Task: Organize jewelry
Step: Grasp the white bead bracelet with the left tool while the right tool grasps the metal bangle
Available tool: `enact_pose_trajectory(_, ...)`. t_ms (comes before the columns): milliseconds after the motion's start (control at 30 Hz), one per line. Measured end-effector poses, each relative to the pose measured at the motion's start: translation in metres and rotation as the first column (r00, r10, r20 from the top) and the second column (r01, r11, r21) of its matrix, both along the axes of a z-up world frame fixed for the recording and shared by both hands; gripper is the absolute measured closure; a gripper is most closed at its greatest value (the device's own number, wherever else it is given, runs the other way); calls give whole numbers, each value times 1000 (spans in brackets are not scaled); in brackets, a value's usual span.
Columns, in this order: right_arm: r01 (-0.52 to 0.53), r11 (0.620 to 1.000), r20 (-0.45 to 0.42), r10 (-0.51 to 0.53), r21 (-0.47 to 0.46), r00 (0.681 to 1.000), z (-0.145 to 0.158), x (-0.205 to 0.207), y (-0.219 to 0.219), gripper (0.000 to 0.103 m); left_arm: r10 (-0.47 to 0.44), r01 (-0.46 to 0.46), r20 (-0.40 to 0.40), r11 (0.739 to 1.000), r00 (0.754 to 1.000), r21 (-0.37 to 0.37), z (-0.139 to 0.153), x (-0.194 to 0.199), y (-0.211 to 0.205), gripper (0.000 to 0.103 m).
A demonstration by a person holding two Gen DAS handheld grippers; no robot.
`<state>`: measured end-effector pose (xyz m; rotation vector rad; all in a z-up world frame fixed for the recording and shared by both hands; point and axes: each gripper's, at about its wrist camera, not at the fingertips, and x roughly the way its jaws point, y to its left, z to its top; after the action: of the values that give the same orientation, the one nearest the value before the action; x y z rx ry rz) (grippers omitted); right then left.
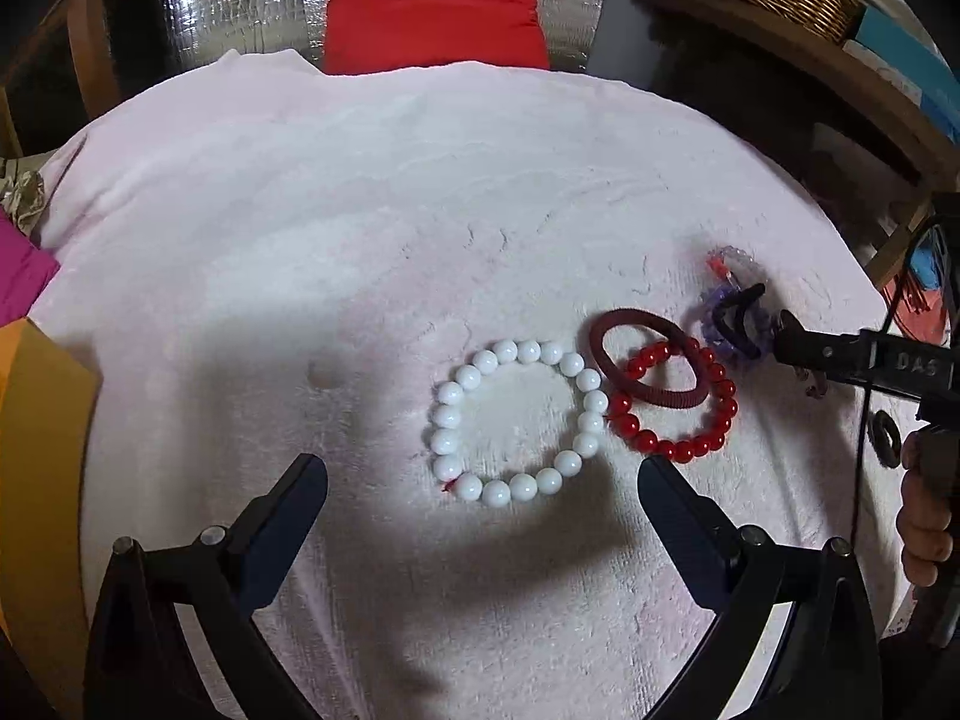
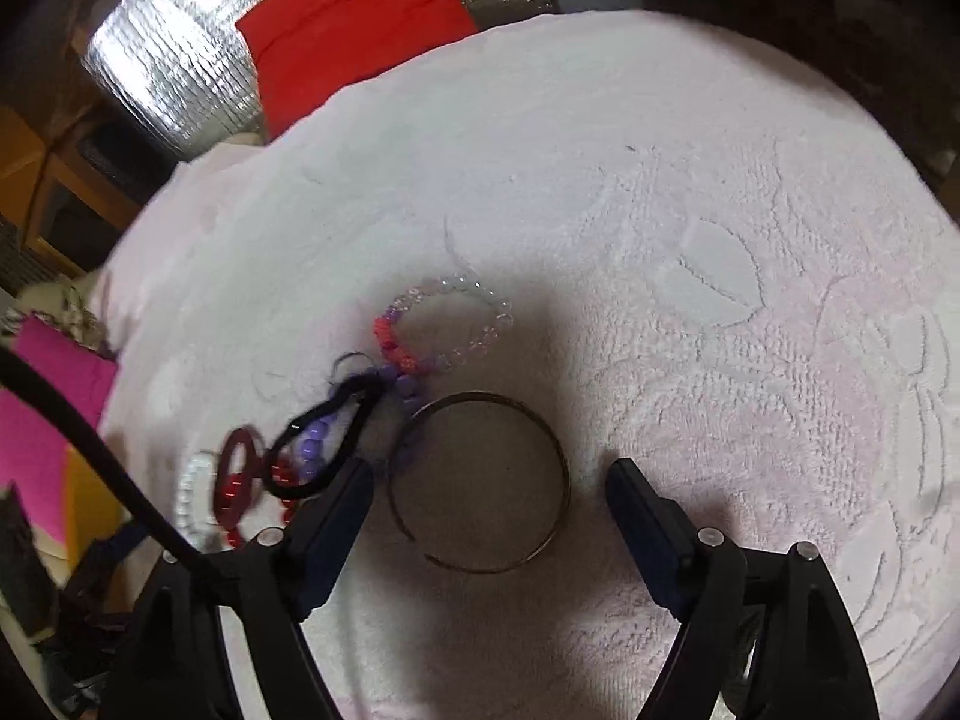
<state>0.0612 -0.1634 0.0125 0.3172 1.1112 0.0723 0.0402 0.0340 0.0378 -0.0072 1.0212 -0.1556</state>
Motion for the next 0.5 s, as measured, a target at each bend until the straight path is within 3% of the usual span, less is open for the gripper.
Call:
enact_pose_trajectory(100,-13,995,18,14,-95,1000,1,-3,14,26,-13,13,1,1000,1000,-8,-2,-3,-3,0)
enact_pose_trajectory(133,-12,991,23,16,-133,1000,0,-4,16,33,-20,20,6,1000,1000,-15,-3,-4,-3,0)
enact_pose_trajectory(200,-16,987,38,23,-158,999,1,-5,19,39,-22,23,13,999,1000,-29,-2,-6,-3,7)
enact_pose_trajectory(267,-13,989,44,20,-147,999,3,-6,17,39,-26,26,11,998,1000,-49,-3,-6,-1,24)
enact_pose_trajectory(500,-11,993,54,17,-116,998,7,-15,3,39,-45,49,50,997,998,-63,1,-6,4,56)
